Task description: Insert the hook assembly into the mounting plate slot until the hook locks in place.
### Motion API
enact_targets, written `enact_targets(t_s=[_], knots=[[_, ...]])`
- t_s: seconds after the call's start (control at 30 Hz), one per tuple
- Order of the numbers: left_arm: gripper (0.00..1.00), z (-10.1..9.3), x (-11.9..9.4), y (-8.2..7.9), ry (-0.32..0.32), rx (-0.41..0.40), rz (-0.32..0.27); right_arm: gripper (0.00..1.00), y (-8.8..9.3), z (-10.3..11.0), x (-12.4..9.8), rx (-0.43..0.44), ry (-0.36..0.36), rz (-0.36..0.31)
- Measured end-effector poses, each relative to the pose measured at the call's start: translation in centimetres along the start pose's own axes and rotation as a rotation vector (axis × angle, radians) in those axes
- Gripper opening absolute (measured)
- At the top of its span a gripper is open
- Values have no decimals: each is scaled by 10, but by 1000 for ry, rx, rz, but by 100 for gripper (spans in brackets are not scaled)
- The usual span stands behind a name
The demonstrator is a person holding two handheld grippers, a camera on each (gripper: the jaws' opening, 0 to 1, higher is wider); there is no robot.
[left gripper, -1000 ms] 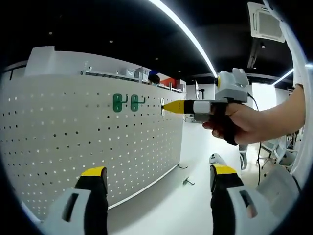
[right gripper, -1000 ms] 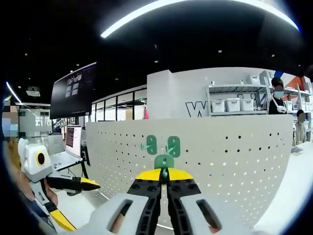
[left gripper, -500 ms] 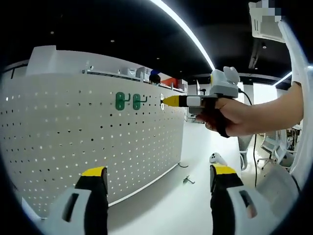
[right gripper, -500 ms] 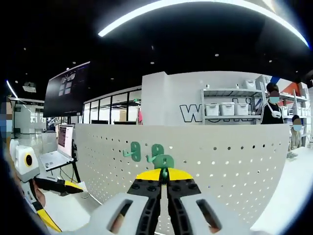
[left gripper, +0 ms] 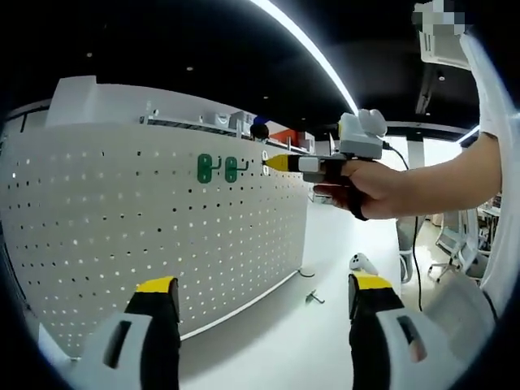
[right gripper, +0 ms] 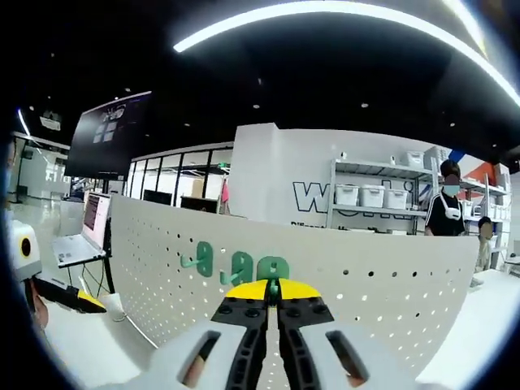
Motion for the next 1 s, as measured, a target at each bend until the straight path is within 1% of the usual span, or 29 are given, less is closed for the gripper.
enact_targets(t_s=[0.27,0.53,0.77,0.83,0.9,1.0], knots=[[88,-1,-4,0,-5,-2,3,0,-1,-5,8,-7,22,-12],[87,-1,-6,1,-12,-7,4,0,-1,-6,15,-2,26,-13],[86,0,-8,2,-17,-13,9,1,2,-11,21,23,33,-2],[86,1,-8,2,-17,-11,12,1,4,-13,22,10,37,-1],[87,1,-8,2,-18,-4,15,1,5,-15,23,57,44,-2],[86,2,-8,2,-18,2,21,1,5,-10,25,24,30,-3]])
Point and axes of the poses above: the point that each gripper's makers call its tool centre point, and the gripper's own axes: x roughly forward along the fingers, z roughly to its left, y roughly out of its underside, the point moved 6 cm from there along -x, roughly backward along the fingers, and after that the axes turned 10 degrees about y, right-handed, at the moved point
